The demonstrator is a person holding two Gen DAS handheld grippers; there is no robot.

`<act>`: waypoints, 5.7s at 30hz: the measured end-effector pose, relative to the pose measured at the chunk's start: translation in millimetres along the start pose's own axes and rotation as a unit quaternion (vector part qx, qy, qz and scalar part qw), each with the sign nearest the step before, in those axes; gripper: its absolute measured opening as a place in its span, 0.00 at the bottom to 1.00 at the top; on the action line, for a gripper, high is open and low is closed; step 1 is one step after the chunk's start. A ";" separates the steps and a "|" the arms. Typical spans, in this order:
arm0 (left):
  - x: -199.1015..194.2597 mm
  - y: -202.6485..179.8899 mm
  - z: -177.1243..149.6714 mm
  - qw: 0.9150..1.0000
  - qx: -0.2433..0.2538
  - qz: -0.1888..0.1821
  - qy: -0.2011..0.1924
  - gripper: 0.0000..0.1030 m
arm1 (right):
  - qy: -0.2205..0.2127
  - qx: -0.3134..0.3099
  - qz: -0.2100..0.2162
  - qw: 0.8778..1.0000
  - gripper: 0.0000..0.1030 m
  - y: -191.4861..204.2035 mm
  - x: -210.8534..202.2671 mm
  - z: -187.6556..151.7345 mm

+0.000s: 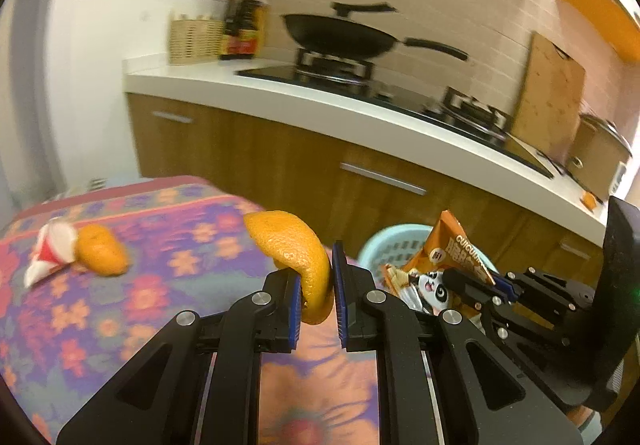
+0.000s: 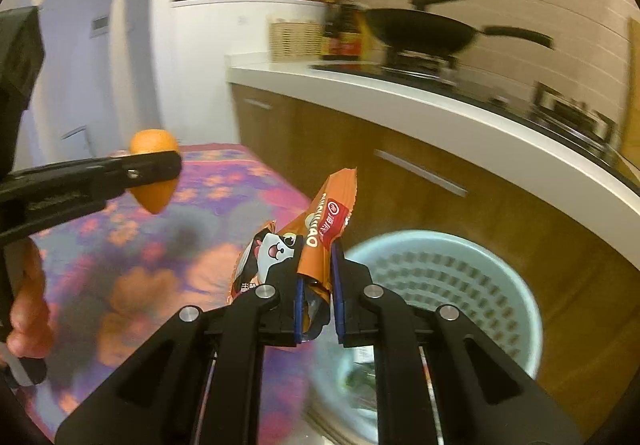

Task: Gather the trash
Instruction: 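Carry the orange peel and snack bag over the blue basket, then open the right tool to drop the snack bag while the left tool releases the peel, then move both tools back to the table toward the paper cup and peel, then grasp the red-and-white paper cup with the left tool while the right tool grasps an orange peel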

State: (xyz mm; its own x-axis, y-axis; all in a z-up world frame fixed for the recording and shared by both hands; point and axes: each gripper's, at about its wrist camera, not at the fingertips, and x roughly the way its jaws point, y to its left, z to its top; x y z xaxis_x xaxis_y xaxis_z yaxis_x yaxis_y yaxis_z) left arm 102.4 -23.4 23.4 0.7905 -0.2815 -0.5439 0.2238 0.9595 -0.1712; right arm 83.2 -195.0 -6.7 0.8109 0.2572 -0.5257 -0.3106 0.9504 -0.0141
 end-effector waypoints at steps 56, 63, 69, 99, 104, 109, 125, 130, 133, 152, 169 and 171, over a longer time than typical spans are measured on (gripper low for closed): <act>132.1 -103.4 -13.8 0.966 0.009 -0.164 0.201 0.65 | 0.079 0.154 -0.083 0.981 0.42 -132.1 15.1 -60.6; 137.4 -105.4 -21.2 0.959 0.046 -0.135 0.244 0.65 | 0.077 0.148 -0.086 0.982 0.42 -130.0 14.3 -60.0; 130.0 -102.8 -21.7 0.958 0.055 -0.144 0.242 0.65 | 0.076 0.146 -0.087 0.983 0.42 -127.9 14.2 -58.8; -19.5 30.3 12.8 0.999 0.040 -0.007 0.036 0.65 | -0.012 0.016 -0.012 1.000 0.43 45.4 -5.4 42.8; -39.5 80.6 6.0 0.998 0.016 0.047 0.027 0.65 | -0.017 0.001 0.021 1.000 0.54 96.6 9.2 60.2; -49.3 142.9 -2.6 0.993 -0.037 0.108 0.022 0.65 | -0.002 0.000 0.041 0.999 0.54 144.9 37.6 72.9; -28.3 287.4 -4.1 0.977 -0.160 0.128 0.058 0.63 | 0.074 -0.036 0.117 0.990 0.54 222.5 137.1 99.3; -13.2 288.6 11.2 0.980 -0.163 0.104 0.050 0.65 | 0.077 -0.041 0.134 0.987 0.54 232.4 163.1 98.6; 1.3 283.5 17.2 0.982 -0.148 0.104 0.055 0.65 | 0.086 -0.042 0.139 0.986 0.54 233.7 172.7 87.0; 7.9 284.1 -0.6 0.975 -0.147 0.112 0.127 0.57 | 0.097 -0.067 0.129 0.985 0.54 241.0 179.8 83.9; -51.7 276.0 -28.5 0.985 -0.102 0.074 0.120 0.36 | 0.143 -0.118 0.154 0.970 0.54 271.8 208.2 90.7; -62.7 277.2 -33.9 0.985 -0.091 0.073 0.124 0.36 | 0.148 -0.123 0.156 0.969 0.39 273.5 207.9 88.4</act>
State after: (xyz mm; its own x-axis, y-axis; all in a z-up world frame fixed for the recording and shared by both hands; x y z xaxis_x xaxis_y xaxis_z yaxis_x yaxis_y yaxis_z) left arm 95.6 259.8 -17.8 0.6382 -0.1564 -0.7538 -0.0063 0.9780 -0.2083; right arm 210.6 133.9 -44.7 0.4918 0.4299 -0.7571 -0.6559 0.7549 0.0026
